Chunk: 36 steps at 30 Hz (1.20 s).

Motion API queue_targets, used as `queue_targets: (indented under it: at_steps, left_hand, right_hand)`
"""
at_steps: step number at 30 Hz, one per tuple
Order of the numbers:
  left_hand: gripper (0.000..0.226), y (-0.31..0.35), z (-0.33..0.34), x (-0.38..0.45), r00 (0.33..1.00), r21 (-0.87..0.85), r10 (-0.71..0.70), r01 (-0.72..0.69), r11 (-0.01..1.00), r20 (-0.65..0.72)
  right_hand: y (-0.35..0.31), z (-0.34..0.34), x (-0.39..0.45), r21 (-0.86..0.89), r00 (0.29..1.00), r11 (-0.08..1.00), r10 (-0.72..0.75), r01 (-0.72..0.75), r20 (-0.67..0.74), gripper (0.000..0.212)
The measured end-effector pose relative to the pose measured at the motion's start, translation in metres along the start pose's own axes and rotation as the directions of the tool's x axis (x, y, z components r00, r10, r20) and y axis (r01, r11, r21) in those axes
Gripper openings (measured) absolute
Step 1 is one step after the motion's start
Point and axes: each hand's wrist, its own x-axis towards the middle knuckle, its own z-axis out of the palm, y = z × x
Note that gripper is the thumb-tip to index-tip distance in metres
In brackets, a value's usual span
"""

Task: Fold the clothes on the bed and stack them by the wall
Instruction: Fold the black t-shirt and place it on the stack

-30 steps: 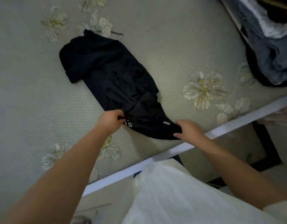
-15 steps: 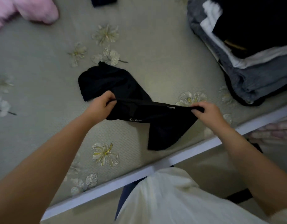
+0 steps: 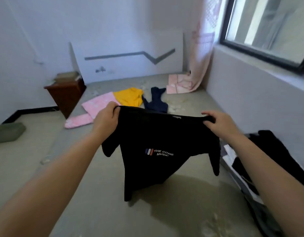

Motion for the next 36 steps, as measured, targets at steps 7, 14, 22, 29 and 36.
queue_targets:
  at_steps: [7, 14, 22, 29, 36]
  left_hand:
    - [0.027, 0.038, -0.115, 0.043, 0.946, 0.255, 0.227, -0.167, 0.953, -0.23]
    - [0.019, 0.048, -0.171, 0.049, 0.879, 0.546, 0.443, -0.288, 0.787, -0.175]
    - [0.023, 0.065, -0.17, 0.065, 0.96, 0.432, 0.023, 0.104, 0.896, -0.278]
    - [0.023, 0.077, -0.173, 0.06, 0.899, -0.015, -0.155, 0.163, 0.987, -0.41]
    - [0.021, 0.082, -0.139, 0.031, 0.949, -0.152, -0.127, 0.086, 0.985, -0.289]
  right_hand:
    - [-0.075, -0.091, 0.051, -0.075, 0.966, 0.965, -0.254, 0.25, -0.043, 0.026]
    - [-0.121, -0.122, 0.073, -0.117, 0.978, 0.972, -0.208, 0.205, -0.018, 0.029]
    - [-0.158, -0.098, 0.082, -0.202, 0.978, 0.979, -0.075, 0.035, -0.193, 0.024]
    - [-0.174, -0.1, 0.085, -0.004, 0.914, 0.998, -0.053, 0.056, -0.403, 0.028]
    - [-0.168, -0.059, 0.058, 0.137, 0.963, 0.982, -0.094, 0.132, -0.252, 0.027]
